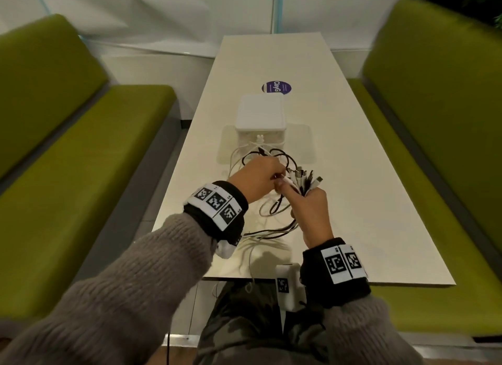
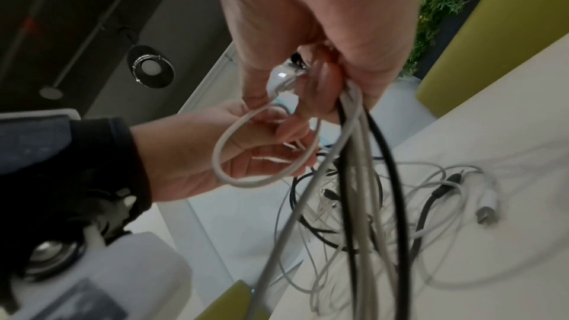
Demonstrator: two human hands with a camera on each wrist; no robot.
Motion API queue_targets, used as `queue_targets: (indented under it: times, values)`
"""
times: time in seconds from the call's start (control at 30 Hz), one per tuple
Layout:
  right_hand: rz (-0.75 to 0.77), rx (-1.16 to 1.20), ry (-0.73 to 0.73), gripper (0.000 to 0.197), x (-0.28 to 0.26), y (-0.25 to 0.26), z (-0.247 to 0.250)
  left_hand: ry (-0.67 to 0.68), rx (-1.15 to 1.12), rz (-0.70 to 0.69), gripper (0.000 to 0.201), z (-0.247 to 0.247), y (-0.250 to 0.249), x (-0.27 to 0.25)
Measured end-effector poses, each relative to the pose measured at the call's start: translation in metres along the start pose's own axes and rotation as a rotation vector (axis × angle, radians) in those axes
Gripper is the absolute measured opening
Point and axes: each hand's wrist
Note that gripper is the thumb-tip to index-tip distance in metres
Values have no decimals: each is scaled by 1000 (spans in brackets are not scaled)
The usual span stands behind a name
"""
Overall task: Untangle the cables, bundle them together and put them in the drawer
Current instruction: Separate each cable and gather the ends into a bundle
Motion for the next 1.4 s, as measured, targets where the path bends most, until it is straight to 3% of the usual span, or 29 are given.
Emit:
queue_targets:
  times: [0.07,0.17,0.33,0.47,0.6,0.73,0.8,0.87,1.0,1.07,1.23,1.4]
  values:
    - [23,1,-5,28,1,-2,4,-15,-98,15,17,2,4,-4]
    - [98,85,-57,13,-4,-3,8,29,-257,64,16,8,13,-6]
    - [159,304,-176,21,-12,11,19,115,-203,198,21,8,42,-4]
    - [129,447,-423,22,-12,16,36,84,-251,338,26,13,71,-2]
    - [62,476,-547,23,-6,7,42,23,-395,341,18,20,83,-5]
    - [29,444,-514,10,3,-5,33,-28,-494,216,16,24,67,-7]
    - [25,437,-439,23,6,-5,23,-31,-535,155,18,26,54,-7]
    - [14,361,-356,30,6,-3,13,9,-552,95,18,25,41,-6]
    - [6,221,-205,14,7,7,-3,139,-529,-38,14,19,20,-5]
    - [-17,192,-171,16,8,10,-7,149,-519,-85,12,18,17,-6]
    - [65,235,-186,5,8,14,-8,126,-465,-72,8,13,25,-9]
    - [133,448,-310,21,3,16,1,111,-471,57,9,10,49,-8]
Point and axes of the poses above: each hand's wrist, its own x-axis towards the middle knuckle, its own z-axis out of the back of the hand, y = z × x, and after that the axes turned 5 degrees about y, right-handed
